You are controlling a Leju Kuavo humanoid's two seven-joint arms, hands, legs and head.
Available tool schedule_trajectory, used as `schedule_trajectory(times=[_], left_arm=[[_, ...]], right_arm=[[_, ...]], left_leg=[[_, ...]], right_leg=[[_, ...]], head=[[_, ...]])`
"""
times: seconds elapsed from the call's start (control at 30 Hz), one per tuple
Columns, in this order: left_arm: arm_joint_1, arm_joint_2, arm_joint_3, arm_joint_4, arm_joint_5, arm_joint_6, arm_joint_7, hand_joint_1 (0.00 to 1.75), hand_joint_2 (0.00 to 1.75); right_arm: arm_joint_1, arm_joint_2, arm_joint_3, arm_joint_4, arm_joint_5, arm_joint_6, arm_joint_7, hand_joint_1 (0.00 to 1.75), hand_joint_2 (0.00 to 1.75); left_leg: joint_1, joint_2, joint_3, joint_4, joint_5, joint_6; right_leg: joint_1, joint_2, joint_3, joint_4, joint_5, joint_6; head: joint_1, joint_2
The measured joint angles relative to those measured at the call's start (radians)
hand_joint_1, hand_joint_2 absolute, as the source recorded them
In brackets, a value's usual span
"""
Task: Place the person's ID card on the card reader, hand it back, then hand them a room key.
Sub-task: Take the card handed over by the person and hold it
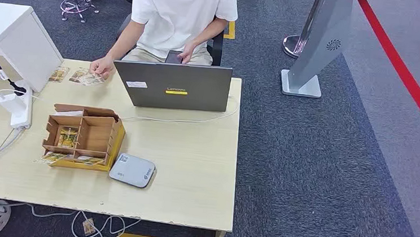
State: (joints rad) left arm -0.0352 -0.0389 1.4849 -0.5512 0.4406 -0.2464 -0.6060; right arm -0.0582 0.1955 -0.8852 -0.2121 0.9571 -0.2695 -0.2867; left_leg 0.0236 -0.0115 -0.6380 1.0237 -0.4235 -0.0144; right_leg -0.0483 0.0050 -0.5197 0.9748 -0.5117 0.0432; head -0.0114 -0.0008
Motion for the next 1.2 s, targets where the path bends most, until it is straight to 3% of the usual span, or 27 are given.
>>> schedule_trajectory(times=[0.1, 0.3, 0.37, 0.7, 0.8, 0.87, 0.93, 1.0, 1.1, 1.17, 1.2], left_arm=[[0.005, 0.055, 0.008, 0.001, 0.044, -0.032, -0.006, 0.00, 1.75], [0.029, 0.298, 0.029, 0.029, 0.248, -0.159, -0.009, 0.00, 1.75], [0.034, 0.355, 0.040, 0.036, 0.311, -0.198, -0.011, 0.00, 1.75], [0.042, 0.442, 0.045, 0.070, 0.337, -0.217, -0.015, 0.00, 1.75], [0.047, 0.479, 0.045, 0.065, 0.355, -0.216, 0.022, 0.00, 1.75], [0.045, 0.438, 0.045, -0.057, 0.336, -0.185, 0.112, 0.00, 1.75], [0.037, 0.332, 0.039, -0.320, 0.308, -0.124, 0.219, 0.00, 1.75], [0.029, 0.256, 0.019, -0.560, 0.282, -0.072, 0.257, 0.00, 1.75], [-0.027, 0.237, -0.070, -0.811, 0.140, 0.033, 0.136, 0.00, 1.75], [-0.135, 0.244, -0.217, -0.915, -0.144, 0.232, 0.044, 0.00, 1.75], [-0.206, 0.249, -0.323, -0.936, -0.348, 0.366, 0.057, 0.00, 1.75]], right_arm=[[0.000, 0.000, -0.007, 0.002, 0.008, -0.001, 0.000, 0.00, 0.00], [-0.001, 0.002, -0.026, 0.006, 0.044, -0.011, 0.000, 0.00, 0.00], [-0.001, 0.003, -0.031, 0.007, 0.053, -0.016, 0.001, 0.00, 0.00], [-0.004, 0.007, -0.040, 0.013, 0.062, -0.014, 0.000, 0.00, 0.00], [-0.004, 0.008, -0.040, 0.014, 0.073, -0.002, 0.000, 0.00, 0.00], [-0.004, 0.008, -0.040, 0.014, 0.076, 0.008, 0.001, 0.00, 0.00], [-0.006, 0.008, -0.040, 0.014, 0.078, 0.018, 0.002, 0.00, 0.00], [-0.008, 0.010, -0.040, 0.014, 0.085, 0.028, 0.005, 0.00, 0.00], [-0.012, 0.010, -0.037, 0.015, 0.115, 0.083, 0.036, 0.00, 0.00], [-0.026, 0.010, -0.027, 0.015, 0.145, 0.146, 0.074, 0.00, 0.00], [-0.038, 0.011, -0.019, 0.015, 0.158, 0.172, 0.092, 0.00, 0.00]], left_leg=[[0.000, 0.000, 0.000, 0.000, 0.000, 0.000], [0.008, 0.001, 0.000, 0.000, -0.002, -0.004], [0.007, 0.000, 0.000, 0.000, -0.001, -0.004], [0.009, 0.000, 0.000, 0.000, -0.001, -0.005], [0.011, 0.000, 0.000, 0.000, -0.001, -0.006], [0.009, -0.001, 0.000, 0.001, 0.000, -0.007], [0.008, -0.002, 0.000, 0.001, 0.000, -0.006], [0.013, -0.001, -0.001, 0.002, 0.000, -0.007], [0.017, 0.002, 0.000, 0.006, 0.002, -0.007], [0.017, -0.001, -0.001, 0.006, 0.008, -0.006], [0.017, -0.004, -0.003, 0.004, 0.012, -0.007]], right_leg=[[0.000, 0.000, 0.000, 0.000, 0.000, -0.001], [0.008, 0.000, 0.001, 0.000, -0.001, -0.007], [0.007, -0.001, 0.001, 0.000, -0.001, -0.007], [0.009, -0.001, 0.001, 0.000, -0.002, -0.007], [0.010, -0.001, 0.001, 0.000, -0.001, -0.008], [0.009, -0.002, 0.000, 0.000, -0.001, -0.008], [0.007, -0.003, 0.001, 0.000, -0.002, -0.007], [0.011, -0.003, 0.000, -0.002, 0.001, -0.010], [0.013, -0.001, -0.005, -0.004, 0.005, -0.012], [0.010, -0.005, -0.009, -0.005, 0.007, -0.010], [0.010, -0.007, -0.010, -0.004, 0.009, -0.010]], head=[[0.000, 0.000], [0.003, 0.000], [0.002, 0.000], [0.002, 0.000], [0.003, 0.000], [0.001, 0.000], [-0.002, 0.000], [0.003, 0.000], [0.005, 0.000], [0.003, 0.000], [0.004, 0.000]])
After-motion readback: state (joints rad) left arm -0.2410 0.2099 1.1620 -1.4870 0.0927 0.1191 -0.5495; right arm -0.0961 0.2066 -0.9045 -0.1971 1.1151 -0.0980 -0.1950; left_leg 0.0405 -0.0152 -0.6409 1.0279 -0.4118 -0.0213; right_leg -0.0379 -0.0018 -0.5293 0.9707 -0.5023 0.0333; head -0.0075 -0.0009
